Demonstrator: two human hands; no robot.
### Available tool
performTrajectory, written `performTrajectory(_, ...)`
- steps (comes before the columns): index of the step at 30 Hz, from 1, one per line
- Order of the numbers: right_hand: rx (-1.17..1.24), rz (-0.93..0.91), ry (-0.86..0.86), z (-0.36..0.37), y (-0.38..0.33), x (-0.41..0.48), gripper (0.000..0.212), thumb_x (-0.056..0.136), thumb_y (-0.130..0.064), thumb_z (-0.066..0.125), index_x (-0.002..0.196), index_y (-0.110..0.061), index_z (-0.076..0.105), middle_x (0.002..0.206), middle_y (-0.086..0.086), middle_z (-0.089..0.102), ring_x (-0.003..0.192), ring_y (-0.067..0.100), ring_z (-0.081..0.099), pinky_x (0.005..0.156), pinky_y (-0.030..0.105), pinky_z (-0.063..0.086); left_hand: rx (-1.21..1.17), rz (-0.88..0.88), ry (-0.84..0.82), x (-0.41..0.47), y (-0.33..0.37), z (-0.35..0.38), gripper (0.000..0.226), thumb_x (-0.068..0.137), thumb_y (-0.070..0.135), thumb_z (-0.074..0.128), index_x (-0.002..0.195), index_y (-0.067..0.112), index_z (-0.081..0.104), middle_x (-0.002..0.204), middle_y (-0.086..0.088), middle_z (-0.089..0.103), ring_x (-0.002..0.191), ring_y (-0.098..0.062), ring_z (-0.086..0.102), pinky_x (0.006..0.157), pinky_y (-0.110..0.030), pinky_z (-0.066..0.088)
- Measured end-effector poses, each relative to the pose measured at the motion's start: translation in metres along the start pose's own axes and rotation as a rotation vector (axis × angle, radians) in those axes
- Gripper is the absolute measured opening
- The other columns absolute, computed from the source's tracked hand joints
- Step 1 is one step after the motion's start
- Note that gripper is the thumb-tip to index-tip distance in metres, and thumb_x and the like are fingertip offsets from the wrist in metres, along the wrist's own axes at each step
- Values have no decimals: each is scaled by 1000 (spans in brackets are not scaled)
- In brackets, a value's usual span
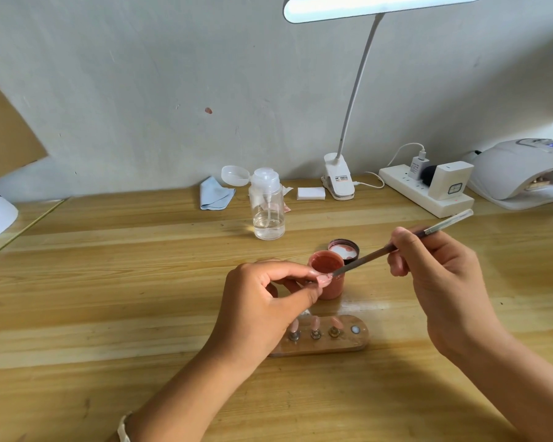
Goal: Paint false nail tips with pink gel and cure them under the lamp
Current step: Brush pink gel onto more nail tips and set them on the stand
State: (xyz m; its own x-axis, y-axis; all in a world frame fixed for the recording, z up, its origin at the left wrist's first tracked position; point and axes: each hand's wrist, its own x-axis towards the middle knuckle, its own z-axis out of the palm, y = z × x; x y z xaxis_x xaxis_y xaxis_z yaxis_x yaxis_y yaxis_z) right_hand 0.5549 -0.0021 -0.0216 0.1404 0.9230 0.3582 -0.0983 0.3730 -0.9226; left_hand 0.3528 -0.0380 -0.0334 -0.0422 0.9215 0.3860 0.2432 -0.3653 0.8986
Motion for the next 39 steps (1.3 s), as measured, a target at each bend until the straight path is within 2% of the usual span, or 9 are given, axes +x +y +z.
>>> performTrajectory(4, 7, 1, 43, -1, 0, 2, 31, 99, -14, 60, 68, -13, 61, 51, -5, 54, 56, 4, 48, 61, 8, 41, 4, 4, -4, 0, 1, -1, 16, 80, 16, 82, 89, 30, 81, 86, 2, 77, 59, -37, 67, 38, -51, 51)
performTrajectory(8, 73, -8, -54, 2, -2, -3, 27, 98, -18, 59, 72, -11, 63, 53, -3, 54, 60, 8, 51, 67, 10, 45, 38, -2, -7, 0, 0, -1, 16, 79, 16, 83, 88, 30, 80, 85, 4, 77, 54, -34, 66, 40, -49, 53)
performTrajectory(12, 80, -37, -95, 6, -4, -6, 25, 92, -26, 61, 74, -8, 63, 52, -5, 55, 57, 4, 53, 67, 9, 44, 67, 2, 6, 0, -1, -1, 18, 78, 12, 83, 85, 29, 79, 78, 5, 76, 42, -26, 61, 41, -26, 47)
performTrajectory(13, 67, -42, -81, 5, -3, -6, 25, 93, -23, 61, 74, -7, 63, 52, -5, 55, 57, 3, 53, 66, 9, 43, 66, 2, 6, 1, -2, -1, 18, 78, 12, 83, 84, 29, 79, 78, 5, 76, 41, -26, 61, 41, -26, 47)
performTrajectory(16, 10, -43, -3, 1, -1, -2, 27, 98, -15, 61, 72, -11, 64, 52, -4, 56, 56, 4, 51, 64, 10, 43, 47, 9, 2, 1, -3, -1, 19, 79, 12, 83, 85, 30, 80, 81, 4, 77, 43, -29, 62, 39, -36, 52)
performTrajectory(20, -15, -44, 62, -1, 1, 2, 28, 98, -14, 62, 70, -15, 64, 51, -6, 55, 54, 4, 49, 60, 10, 41, 20, 2, 4, 0, -3, -1, 20, 79, 12, 83, 87, 30, 80, 82, 3, 77, 46, -32, 63, 40, -46, 53)
performTrajectory(27, 68, -65, -13, 1, -2, -2, 24, 99, -17, 59, 76, -11, 63, 53, -4, 54, 59, 7, 50, 67, 9, 43, 36, 8, 15, 1, -4, -1, 18, 78, 15, 83, 86, 31, 80, 77, 4, 76, 45, -30, 62, 40, -37, 52)
performTrajectory(31, 116, -70, -42, 4, -7, -5, 27, 87, -33, 60, 78, -8, 63, 53, -4, 53, 59, 7, 50, 69, 10, 44, 16, -6, 21, 1, -6, -1, 14, 77, 18, 83, 85, 29, 79, 76, 4, 76, 49, -32, 63, 40, -46, 54)
performTrajectory(39, 119, -90, -80, 5, -7, -7, 23, 89, -32, 59, 79, -12, 65, 55, -6, 55, 58, 5, 53, 69, 10, 45, -16, -34, 9, 0, -6, 0, 11, 74, 26, 83, 85, 28, 79, 78, 2, 76, 48, -35, 62, 41, -45, 53)
